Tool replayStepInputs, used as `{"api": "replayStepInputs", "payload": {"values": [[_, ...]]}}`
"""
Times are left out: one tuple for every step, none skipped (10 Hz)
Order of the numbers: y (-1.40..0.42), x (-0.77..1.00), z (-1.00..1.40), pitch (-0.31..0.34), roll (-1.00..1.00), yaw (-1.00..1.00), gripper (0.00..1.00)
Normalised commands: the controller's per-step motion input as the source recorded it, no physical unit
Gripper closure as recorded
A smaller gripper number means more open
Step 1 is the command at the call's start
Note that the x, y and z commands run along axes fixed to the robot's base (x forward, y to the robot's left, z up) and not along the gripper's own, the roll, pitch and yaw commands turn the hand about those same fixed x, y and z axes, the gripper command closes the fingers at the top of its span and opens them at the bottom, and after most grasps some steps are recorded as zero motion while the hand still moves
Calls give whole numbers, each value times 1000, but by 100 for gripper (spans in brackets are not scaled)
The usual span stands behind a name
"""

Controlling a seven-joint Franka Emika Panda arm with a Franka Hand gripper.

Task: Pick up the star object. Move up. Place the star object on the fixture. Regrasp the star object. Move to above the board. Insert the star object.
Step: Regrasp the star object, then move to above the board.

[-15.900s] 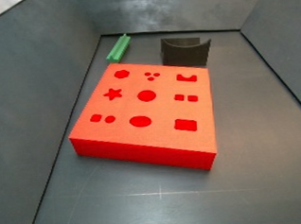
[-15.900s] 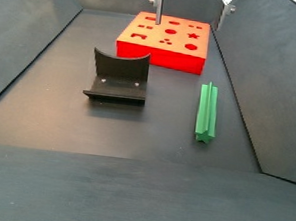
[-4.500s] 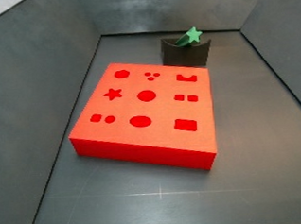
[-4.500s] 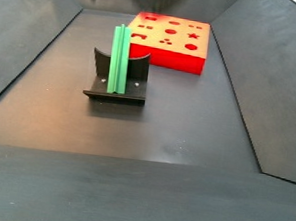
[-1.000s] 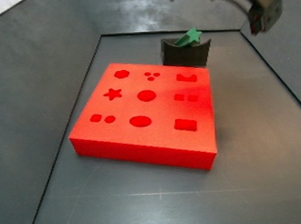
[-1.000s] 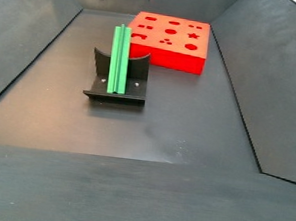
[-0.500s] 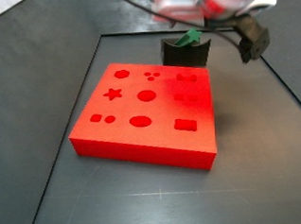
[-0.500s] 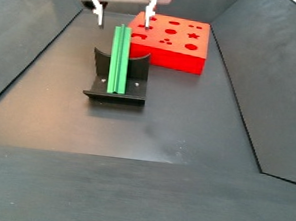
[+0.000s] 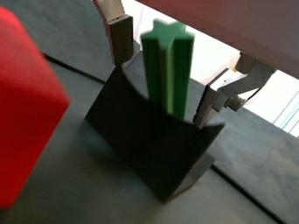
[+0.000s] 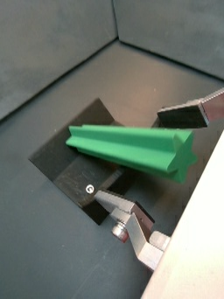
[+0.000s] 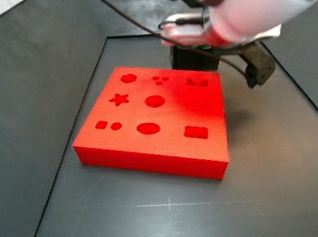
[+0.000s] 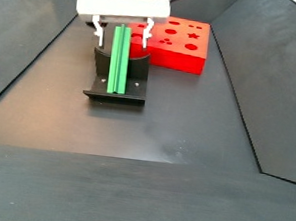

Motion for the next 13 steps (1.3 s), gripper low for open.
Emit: {"api": "replayStepInputs", "payload": {"values": [[0,0,0,0,0,0,100],[9,149,1000,312,-46,159,100],[7,148,1000,310,-55,166,100],[5,145,1000,283,-56,199,100],[2,141,1000,236,-42,233,100],[0,139,1000,160,-26,258,100],[-2,137,1000,96,-17,254,100],[-3,135,1000,68,-14,241,100],[-7,131,1000,17,-7,202,100],[-8,128,1000,2,-5,181,100],[-10,122,1000,-17,-11,135,100],[-12,116,1000,-19,-15,97,100],[-14,110,1000,-11,-19,60,100]]}}
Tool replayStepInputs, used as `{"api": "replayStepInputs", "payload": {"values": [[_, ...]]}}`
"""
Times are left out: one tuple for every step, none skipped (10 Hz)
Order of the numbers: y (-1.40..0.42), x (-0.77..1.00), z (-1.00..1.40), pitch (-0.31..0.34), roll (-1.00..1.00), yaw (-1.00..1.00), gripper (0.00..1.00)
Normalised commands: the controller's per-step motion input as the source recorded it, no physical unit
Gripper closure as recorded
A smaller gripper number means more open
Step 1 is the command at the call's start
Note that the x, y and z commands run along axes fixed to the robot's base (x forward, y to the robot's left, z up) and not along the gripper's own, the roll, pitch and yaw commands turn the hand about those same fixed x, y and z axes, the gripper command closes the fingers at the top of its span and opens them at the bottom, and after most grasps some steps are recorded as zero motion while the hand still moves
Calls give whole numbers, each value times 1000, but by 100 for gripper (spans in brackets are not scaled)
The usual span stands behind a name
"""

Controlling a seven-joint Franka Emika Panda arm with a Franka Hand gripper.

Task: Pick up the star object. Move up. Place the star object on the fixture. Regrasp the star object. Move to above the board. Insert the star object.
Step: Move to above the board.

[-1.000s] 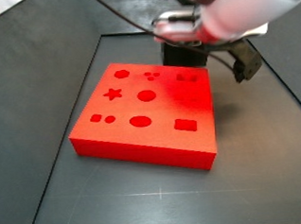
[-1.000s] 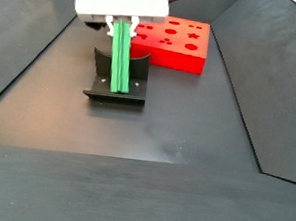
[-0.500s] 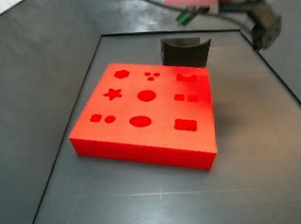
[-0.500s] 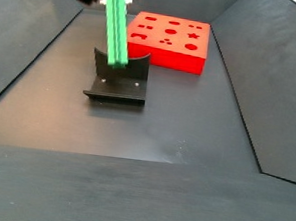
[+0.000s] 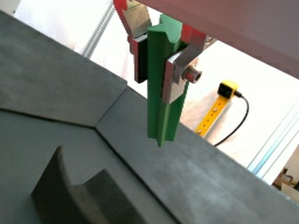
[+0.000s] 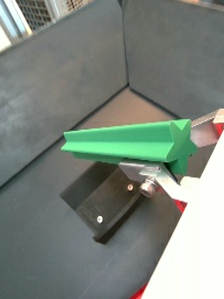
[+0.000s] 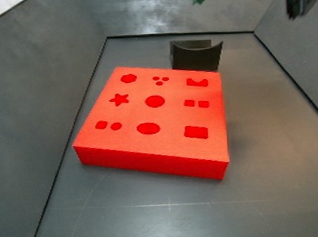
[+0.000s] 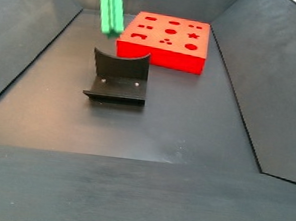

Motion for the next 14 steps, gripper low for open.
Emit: {"api": "replayStepInputs", "payload": {"values": [[-14,107,1000,-1,-21,44,100],[-17,98,1000,34,-23,13,100],[-21,95,1000,52,-22,7,100],[-25,87,944,94,-20,7,100],[-26,77,777,120,-23,13,100],[-25,57,548,144,-25,32,100],[-27,48,435,151,-27,44,100],[-22,38,214,154,-32,71,100],[-1000,-774,164,-99,-1000,-108,100],[-1000,-790,179,-117,-1000,-103,100],[-1000,-828,183,-133,-1000,-103,100],[-1000,-884,155,-150,-1000,-104,100],[-1000,-896,171,-158,-1000,-107,100],[-1000,-940,163,-166,-1000,-111,100]]}}
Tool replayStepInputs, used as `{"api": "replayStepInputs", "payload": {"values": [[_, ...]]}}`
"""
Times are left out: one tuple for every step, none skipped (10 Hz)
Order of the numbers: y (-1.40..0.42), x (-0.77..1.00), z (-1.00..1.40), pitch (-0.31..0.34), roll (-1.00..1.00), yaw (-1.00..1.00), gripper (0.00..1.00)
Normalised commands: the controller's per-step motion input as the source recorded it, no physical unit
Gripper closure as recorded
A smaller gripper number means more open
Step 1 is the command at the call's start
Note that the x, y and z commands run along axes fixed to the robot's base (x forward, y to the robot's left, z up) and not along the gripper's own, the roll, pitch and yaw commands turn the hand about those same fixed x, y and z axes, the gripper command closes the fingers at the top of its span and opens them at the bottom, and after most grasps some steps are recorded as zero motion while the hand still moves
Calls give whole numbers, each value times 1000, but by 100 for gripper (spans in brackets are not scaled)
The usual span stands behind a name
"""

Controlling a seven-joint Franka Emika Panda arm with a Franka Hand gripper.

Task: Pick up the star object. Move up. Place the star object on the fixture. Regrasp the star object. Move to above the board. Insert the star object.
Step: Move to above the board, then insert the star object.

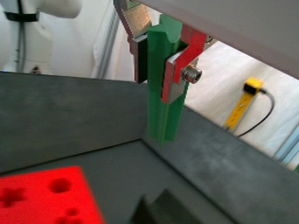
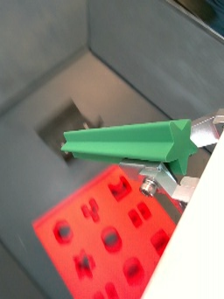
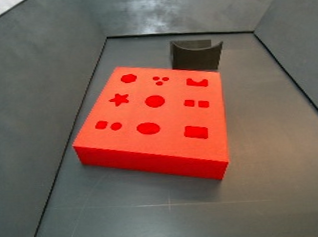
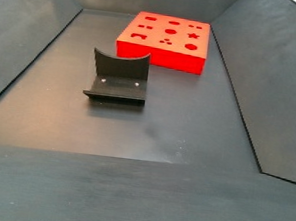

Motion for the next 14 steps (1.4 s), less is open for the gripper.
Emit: {"api": "replayStepInputs", "payload": {"values": [[-1000,-979,157,-167,-1000,-115,100],[-662,-716,117,-174,-1000,-124,100],[-466,-543,75,-172,-1000,-128,100],[-194,-287,31,-155,-1000,-133,100],[-107,-184,23,-144,-1000,-137,100],[-55,-127,7,-143,-1000,-137,100],[-21,-95,5,-117,-784,-103,100],[6,-79,4,-84,-496,-52,100],[13,-60,0,-68,-321,-29,100],[0,0,-34,-51,0,0,100],[0,-69,0,-3,0,0,100],[-37,-574,-134,0,144,-217,100],[0,-751,-494,-61,126,-423,100],[9,-649,-594,-76,67,-554,100]]}}
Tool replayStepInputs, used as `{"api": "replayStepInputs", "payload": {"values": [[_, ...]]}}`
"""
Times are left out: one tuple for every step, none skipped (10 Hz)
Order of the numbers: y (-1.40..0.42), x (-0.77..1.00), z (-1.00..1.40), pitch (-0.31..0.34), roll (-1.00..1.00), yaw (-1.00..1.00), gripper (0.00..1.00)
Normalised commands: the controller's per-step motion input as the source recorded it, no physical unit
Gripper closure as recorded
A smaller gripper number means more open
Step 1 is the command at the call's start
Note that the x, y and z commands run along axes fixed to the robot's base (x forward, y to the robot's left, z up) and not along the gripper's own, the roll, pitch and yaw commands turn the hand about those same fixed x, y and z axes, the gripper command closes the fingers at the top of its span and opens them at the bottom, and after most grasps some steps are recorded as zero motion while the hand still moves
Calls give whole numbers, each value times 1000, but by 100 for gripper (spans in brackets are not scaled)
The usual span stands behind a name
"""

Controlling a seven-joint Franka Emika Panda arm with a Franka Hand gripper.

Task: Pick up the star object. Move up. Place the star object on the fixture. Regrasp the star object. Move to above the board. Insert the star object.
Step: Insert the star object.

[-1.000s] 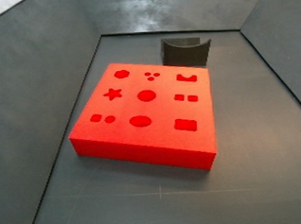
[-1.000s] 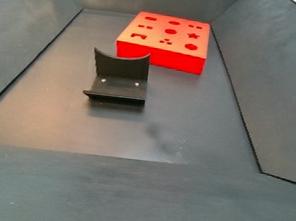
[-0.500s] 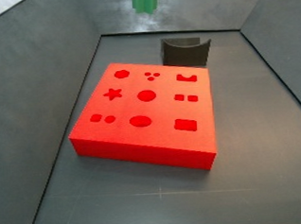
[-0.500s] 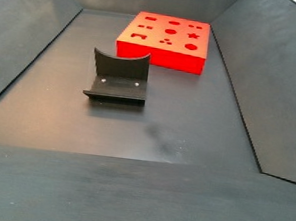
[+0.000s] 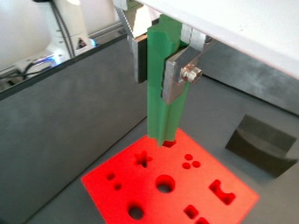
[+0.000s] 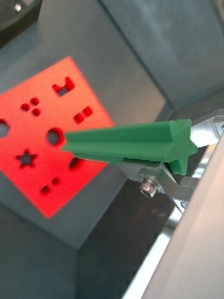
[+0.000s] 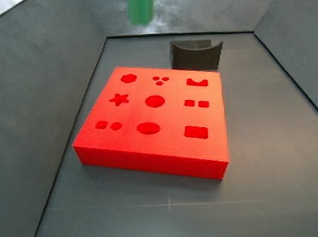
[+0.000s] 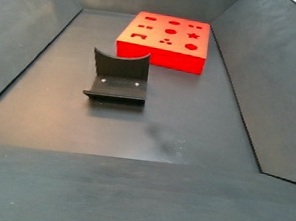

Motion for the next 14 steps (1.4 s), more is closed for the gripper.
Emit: {"api": "replayStepInputs", "payload": {"values": [[31,-569,-706,-44,0,-683,100],[11,-500,-900,-123,-41,-703,100],[9,-486,-746,-161,-131,-691,100],[0,-403,-597,-187,-214,-734,100],[-20,-226,-363,-263,-299,-757,100],[0,-89,-114,-370,-361,-580,100],[40,0,0,-16,-29,0,100],[43,-71,-31,0,0,0,100],[451,-240,-137,-36,-61,-214,100],[506,-194,-194,-104,-130,-289,100],[369,6,-214,-60,-99,-423,100],[240,300,-114,0,-70,-226,100],[57,257,-86,-13,-43,-163,100],[0,117,-237,0,-77,-663,100]]}}
